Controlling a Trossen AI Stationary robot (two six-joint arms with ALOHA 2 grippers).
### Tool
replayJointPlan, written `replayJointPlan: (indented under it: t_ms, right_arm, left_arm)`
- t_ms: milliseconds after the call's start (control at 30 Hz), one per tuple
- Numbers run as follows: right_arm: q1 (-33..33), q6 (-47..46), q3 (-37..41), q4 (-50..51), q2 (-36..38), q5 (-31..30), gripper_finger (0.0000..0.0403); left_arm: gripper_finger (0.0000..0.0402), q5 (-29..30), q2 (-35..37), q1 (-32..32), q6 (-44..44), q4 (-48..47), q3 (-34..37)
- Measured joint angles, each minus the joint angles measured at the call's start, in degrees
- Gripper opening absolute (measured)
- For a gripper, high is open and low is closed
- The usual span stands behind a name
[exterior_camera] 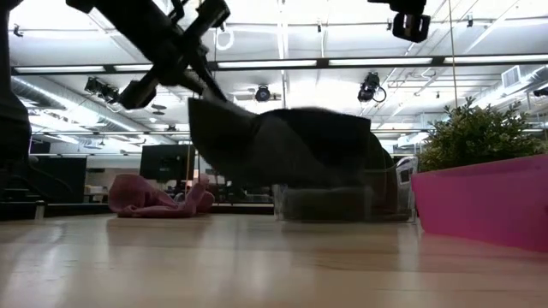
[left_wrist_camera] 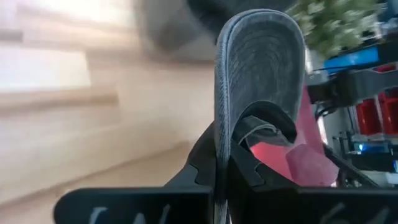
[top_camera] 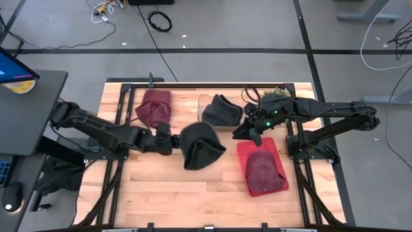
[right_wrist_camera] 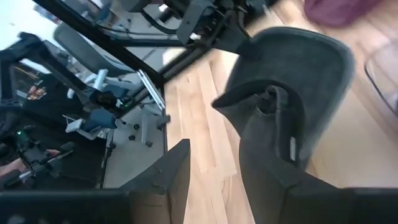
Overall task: Pick & Place hat
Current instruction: Put the black cap into the transparent bin
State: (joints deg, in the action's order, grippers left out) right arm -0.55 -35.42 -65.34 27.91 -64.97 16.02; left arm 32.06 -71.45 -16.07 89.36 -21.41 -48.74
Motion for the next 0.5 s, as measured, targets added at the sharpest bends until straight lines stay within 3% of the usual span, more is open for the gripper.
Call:
replayJointPlan:
  t_ms: [167, 500]
  right_arm:
    - [0.0, -1.9, 0.0, -2.4, 0.0, -0.1, 0.0139]
    - [0.0, -13.1, 0.0, -12.8, 0.0, -5.3, 0.0139]
  left_arm:
    - [0.0011, 3.9, 1.5, 0.8, -6.4, 0.1, -3.4]
    - [0.0011, 22.9, 1.7, 0.8, -30.3, -0.2, -13.5]
